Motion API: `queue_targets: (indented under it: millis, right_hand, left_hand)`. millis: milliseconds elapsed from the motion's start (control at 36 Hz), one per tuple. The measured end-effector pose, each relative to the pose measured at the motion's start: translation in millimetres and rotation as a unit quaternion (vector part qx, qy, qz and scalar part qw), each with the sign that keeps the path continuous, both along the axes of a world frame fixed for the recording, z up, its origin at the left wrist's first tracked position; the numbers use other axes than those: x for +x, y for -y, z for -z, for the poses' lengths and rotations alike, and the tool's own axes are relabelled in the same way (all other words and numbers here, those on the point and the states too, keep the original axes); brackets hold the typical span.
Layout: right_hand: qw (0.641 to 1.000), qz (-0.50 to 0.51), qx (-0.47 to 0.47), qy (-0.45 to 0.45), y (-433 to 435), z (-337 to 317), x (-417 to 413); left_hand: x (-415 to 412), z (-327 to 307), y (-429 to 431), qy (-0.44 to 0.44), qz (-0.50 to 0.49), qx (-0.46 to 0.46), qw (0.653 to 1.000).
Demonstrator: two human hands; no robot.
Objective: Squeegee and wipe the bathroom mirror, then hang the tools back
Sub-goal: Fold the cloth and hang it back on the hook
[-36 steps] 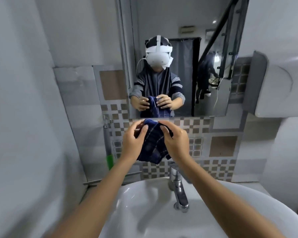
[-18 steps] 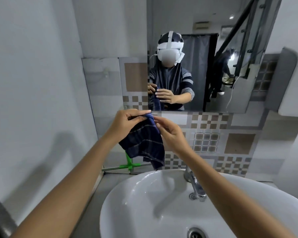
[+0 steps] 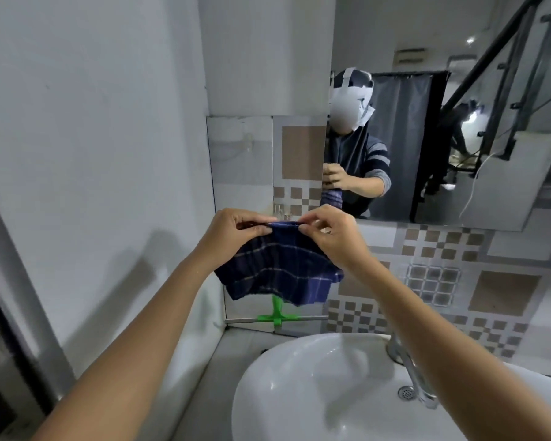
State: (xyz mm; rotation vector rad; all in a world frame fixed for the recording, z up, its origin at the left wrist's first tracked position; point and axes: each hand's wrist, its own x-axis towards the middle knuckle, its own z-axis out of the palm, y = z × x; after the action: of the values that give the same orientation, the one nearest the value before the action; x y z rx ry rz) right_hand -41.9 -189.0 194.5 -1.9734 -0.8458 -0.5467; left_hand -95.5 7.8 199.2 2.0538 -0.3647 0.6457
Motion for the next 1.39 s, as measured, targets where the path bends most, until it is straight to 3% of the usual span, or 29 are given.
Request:
queue_targets:
  millis: [167,500,694,861,1111,1278,1389]
  right_hand:
    - [0.997,0.029,0.005,0.066,-25,-29,24]
    - [0.977,0.093,0.108,0.156,-112,-132,89]
    - [0.976,0.129,0.068,0.162,-149,-138,131]
    - [0.976,0.146,0.052,0.150,-156,-121,141]
    - [0.986,0.071,0.123,0.082,-149,-109,139]
    - [0.986,0.009,0.164,0.020,-143,-94,126]
    - [0.992,-0.002,0.122,0.037,-145,-80,125]
  left_hand:
    - [20,-9,-14,0.020,-0.021,-0.056,0.998]
    - [104,-110,-50,0.239,-0.190,-0.092,0.948]
    - [151,-120,-75,0.243,-0.232,-0.103,0.936]
    - [164,-100,-80,0.236,-0.212,-0.119,0.941]
    - [162,-84,-77,0.205,-0.172,-0.212,0.940]
    - [150,-67,-76,0.164,-0.098,-0.188,0.964]
    - [143,-59,-74,0.119,-0.033,-0.199,0.972]
